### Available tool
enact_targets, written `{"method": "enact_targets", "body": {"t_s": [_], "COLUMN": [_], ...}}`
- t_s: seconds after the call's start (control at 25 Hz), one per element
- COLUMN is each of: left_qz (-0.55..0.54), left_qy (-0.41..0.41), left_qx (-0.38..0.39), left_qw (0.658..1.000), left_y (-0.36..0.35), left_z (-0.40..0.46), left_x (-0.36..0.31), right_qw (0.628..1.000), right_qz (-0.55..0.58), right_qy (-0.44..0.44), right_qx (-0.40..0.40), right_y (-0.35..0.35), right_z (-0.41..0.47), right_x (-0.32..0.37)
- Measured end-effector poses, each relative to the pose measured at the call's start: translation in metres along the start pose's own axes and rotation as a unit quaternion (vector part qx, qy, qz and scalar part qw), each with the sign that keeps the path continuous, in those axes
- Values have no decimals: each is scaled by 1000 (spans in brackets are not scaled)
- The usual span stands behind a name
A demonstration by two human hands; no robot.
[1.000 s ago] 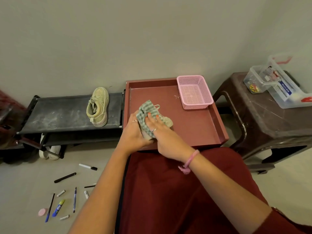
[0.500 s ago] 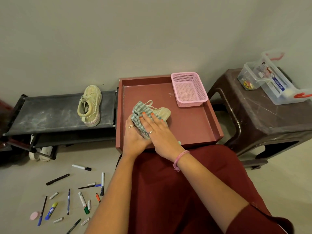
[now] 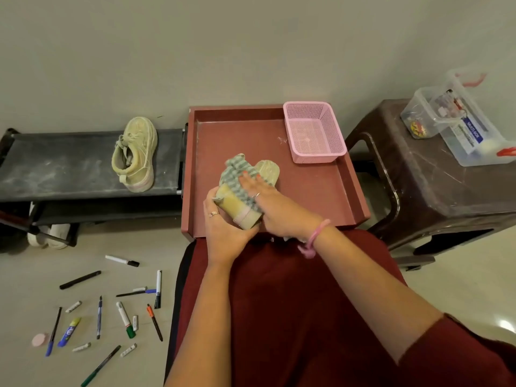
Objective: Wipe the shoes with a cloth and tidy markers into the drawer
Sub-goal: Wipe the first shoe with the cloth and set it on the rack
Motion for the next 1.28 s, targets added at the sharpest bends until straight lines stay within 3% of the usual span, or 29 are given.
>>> {"method": "enact_targets", "body": {"t_s": [0.08, 0.2, 0.36, 0.44, 0.64, 0.72, 0.84, 0.96, 1.2, 1.28], "left_qz": [-11, -18, -6, -16, -46, -23, -18, -25, -49, -55], "left_qy": [12, 0, -37, -36, 30, 6, -8, -13, 24, 23], "left_qx": [-9, -21, 8, 12, 2, 10, 16, 14, -7, -1], "left_qw": [1000, 1000, 999, 999, 998, 1000, 1000, 999, 998, 998], "left_y": [-1, -2, -8, -8, -3, -5, -10, -12, -2, -4], "left_z": [-3, -3, -3, -1, -2, -2, -2, -1, 1, 0], "left_x": [4, 4, 0, 2, 7, 9, 11, 11, 17, 18], "right_qw": [997, 996, 996, 994, 998, 999, 996, 990, 996, 994], "right_qz": [-56, -75, 15, 28, -50, -29, 38, 64, 54, 55], "right_qy": [41, 28, -56, -64, 15, 9, -77, -127, -43, -78], "right_qx": [-38, -48, 65, 80, -47, -40, 14, 8, -65, -50], "right_y": [-15, -12, 28, 30, -26, -21, 0, 4, -47, -29], "right_z": [-16, -9, 31, 30, -25, -18, 14, 28, -14, 3], "right_x": [13, 18, 6, 8, 22, 2, -31, -39, -2, -18]}}
Point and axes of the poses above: each hand's wrist, its own z-axis towards the middle knuckle, its own y-axis out of the back of the hand, x = y × z, the point moved 4 cm from there along z, towards the middle knuckle, and after that the axes turned 12 degrees about -y, right-handed, at the moved point
